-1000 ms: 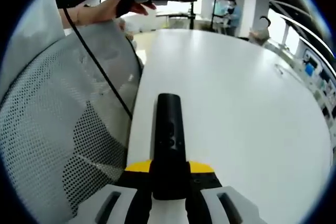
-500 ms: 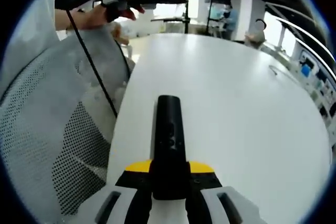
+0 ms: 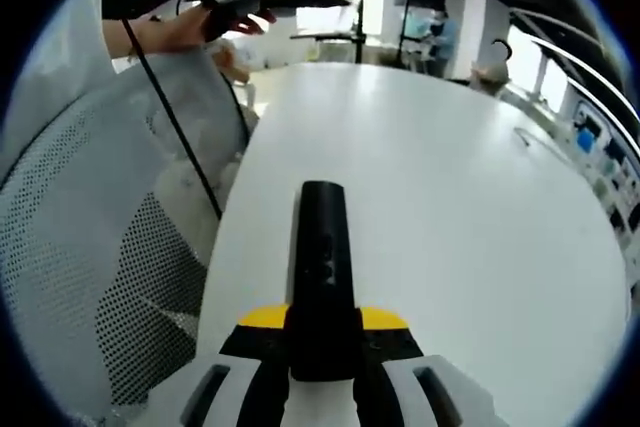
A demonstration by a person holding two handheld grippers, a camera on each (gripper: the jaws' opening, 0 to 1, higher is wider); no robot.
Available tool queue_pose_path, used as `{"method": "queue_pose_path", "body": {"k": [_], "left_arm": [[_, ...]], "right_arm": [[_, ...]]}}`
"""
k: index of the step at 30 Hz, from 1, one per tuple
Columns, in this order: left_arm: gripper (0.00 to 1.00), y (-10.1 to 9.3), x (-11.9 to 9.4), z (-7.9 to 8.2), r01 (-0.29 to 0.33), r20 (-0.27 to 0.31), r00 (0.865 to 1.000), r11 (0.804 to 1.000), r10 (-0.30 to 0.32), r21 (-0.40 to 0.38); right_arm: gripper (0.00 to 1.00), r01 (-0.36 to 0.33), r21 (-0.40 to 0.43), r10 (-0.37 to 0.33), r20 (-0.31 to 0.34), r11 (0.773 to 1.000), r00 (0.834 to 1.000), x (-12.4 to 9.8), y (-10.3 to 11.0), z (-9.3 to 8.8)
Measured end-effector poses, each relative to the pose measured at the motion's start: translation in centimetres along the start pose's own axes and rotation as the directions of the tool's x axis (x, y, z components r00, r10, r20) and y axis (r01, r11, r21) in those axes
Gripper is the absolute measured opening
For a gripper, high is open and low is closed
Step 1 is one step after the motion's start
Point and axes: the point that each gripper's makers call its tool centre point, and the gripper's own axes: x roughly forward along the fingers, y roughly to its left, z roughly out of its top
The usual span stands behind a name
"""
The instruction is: Press the specified remote control buttons in sequence, fully releasing each button before pressing the next.
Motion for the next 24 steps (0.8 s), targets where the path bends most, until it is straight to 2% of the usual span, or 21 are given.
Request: {"method": "queue_pose_path", "body": {"k": [4,10,14,15,16,24], "left_arm": [[1.0,0.7,-0.2,0.1,-0.011,0.014,1.0,1.0,0.011,-0.01],[1.0,0.2,-0.2,-0.2,0.009,0.003,1.0,1.0,-0.009,-0.003],[1.0,-0.1,-0.2,-0.2,0.024,0.003,1.0,0.999,-0.024,-0.03],[1.0,-1.5,0.2,0.8,0.021,0.001,1.0,0.999,-0.021,-0.027],[1.0,-1.9,0.3,1.2,0.021,0.006,1.0,0.999,-0.021,-0.035],[1.0,-1.7,0.3,0.9,0.019,-0.001,1.0,0.999,-0.019,-0.05]], "right_arm": [[0.21,-0.004,-0.016,0.004,-0.007,1.0,1.0,0.0,-0.4,0.0],[0.21,-0.007,-0.027,0.006,-0.022,1.0,1.0,0.0,-1.4,0.0],[0.21,-0.001,-0.019,0.0,-0.032,1.0,0.999,0.0,-2.5,0.0],[0.21,-0.001,-0.018,0.0,-0.034,1.0,0.999,0.0,-2.7,0.0],[0.21,-0.001,-0.018,0.0,-0.036,1.0,0.999,0.0,-2.9,0.0],[0.21,-0.002,-0.027,0.001,-0.058,1.0,0.998,-0.1,-4.5,-0.3]]}}
